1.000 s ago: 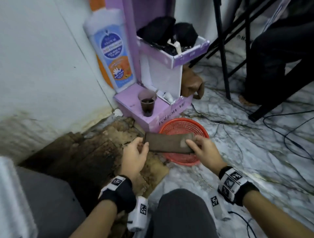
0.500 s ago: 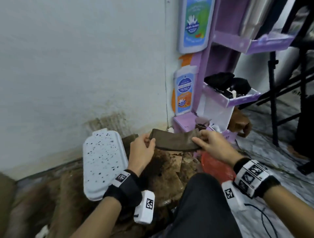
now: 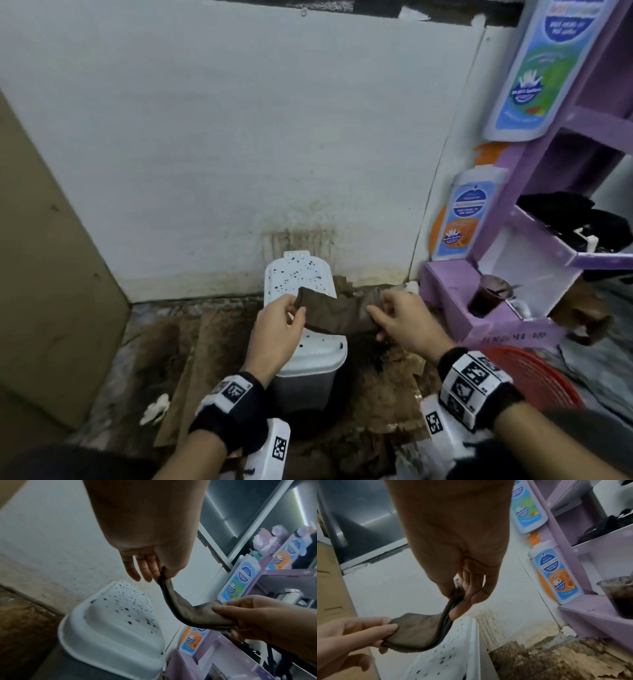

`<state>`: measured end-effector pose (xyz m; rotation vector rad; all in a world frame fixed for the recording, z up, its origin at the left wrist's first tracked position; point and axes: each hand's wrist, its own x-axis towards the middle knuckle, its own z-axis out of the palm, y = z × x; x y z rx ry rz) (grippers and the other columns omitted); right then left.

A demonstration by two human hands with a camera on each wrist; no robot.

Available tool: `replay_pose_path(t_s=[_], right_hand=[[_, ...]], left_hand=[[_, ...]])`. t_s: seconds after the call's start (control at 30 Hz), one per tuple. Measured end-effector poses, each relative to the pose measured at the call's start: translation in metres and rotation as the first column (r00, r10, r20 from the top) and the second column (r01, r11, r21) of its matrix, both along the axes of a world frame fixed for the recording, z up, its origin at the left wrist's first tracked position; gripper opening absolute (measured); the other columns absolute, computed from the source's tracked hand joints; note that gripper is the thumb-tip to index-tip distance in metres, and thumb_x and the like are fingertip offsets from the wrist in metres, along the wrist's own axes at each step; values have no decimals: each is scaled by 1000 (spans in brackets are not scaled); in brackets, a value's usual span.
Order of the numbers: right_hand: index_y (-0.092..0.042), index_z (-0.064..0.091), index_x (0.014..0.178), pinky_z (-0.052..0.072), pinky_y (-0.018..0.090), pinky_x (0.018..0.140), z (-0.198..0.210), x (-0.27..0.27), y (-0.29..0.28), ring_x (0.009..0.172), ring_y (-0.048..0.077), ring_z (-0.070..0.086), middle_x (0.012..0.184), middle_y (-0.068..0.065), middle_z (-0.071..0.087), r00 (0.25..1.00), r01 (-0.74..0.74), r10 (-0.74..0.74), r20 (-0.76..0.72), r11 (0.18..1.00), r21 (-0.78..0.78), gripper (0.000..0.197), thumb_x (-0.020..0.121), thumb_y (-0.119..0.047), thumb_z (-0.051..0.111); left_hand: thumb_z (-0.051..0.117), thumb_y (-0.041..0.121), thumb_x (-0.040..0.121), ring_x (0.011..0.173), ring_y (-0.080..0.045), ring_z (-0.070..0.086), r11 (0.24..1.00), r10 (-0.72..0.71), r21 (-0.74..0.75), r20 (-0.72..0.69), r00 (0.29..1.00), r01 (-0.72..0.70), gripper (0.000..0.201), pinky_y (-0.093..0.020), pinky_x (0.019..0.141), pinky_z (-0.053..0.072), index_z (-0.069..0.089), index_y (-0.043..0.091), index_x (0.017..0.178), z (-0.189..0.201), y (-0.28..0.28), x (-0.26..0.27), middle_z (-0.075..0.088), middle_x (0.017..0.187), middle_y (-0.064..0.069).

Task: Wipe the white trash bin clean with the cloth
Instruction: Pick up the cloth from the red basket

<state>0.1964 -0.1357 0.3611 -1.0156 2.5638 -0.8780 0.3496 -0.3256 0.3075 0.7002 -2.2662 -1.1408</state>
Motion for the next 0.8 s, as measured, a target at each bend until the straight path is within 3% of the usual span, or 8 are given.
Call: replay_pose_path(t_s=[0.07,0.23,0.33,0.43,0.6,0.67,0.73,0.8], right_hand=[[-18,42,73,36,20,43,-14,4,-12,52,5,71,62,-2,61,999,26,-26,33,1000,12,35,99,-29,64],[-17,48,67,40,13,44,-40,27,-24,48,0,66,48,-3,62,987,115,-116,115,993,11,36,99,-24,63],[-22,52,69,39,19,48,-57,41,-21,55,3,64,59,-7,63,973,212,-215,82,976,41,32,97,-36,62],[-23,54,78,39,32,63,-73,60,-15,80,23,66,79,-5,67,963,265,-270,24,956,128,33,94,-52,56],[-22,55,73,52,38,72,-87,75,-10,81,23,68,74,-7,67,975,194,-214,60,951,241,43,95,-60,50],[-25,57,78,50,36,72,-86,76,-9,82,20,68,75,-8,67,976,217,-215,-34,938,272,46,96,-65,45],[-29,56,92,45,37,71,-82,75,-11,84,20,65,80,-10,61,953,261,-228,-200,953,154,34,97,-61,49],[-25,53,108,44,39,76,-85,69,-18,92,22,60,91,-7,58,941,229,-219,-257,974,9,29,97,-51,57]], left_hand=[[62,21,101,69,-12,62,1000,18,8,20,1000,-18,16,-46,71,56,64,25,86,-9,-12,4,65,73,7],[63,22,102,79,-11,62,998,-33,-59,90,995,39,2,-44,78,55,65,22,102,-25,-39,-3,65,87,10],[63,23,102,80,-6,58,988,-79,-118,128,989,95,8,-40,78,53,64,22,109,-27,-54,-20,63,90,13],[62,21,102,79,-8,57,968,-138,-189,141,980,163,10,-38,76,51,65,21,111,-22,-64,-41,61,88,15],[63,24,102,95,-16,51,922,-207,-273,252,945,275,12,-43,88,46,69,24,112,-16,-75,-79,63,93,12],[62,25,103,97,-16,49,911,-221,-284,272,937,297,14,-43,92,43,71,25,114,-15,-77,-89,65,94,11],[62,26,103,98,-17,48,901,-238,-291,290,927,323,17,-44,96,41,72,26,117,-15,-78,-95,68,98,9],[59,30,105,106,-19,49,885,-246,-297,353,903,358,22,-43,101,36,70,27,124,-17,-79,-95,70,107,6]])
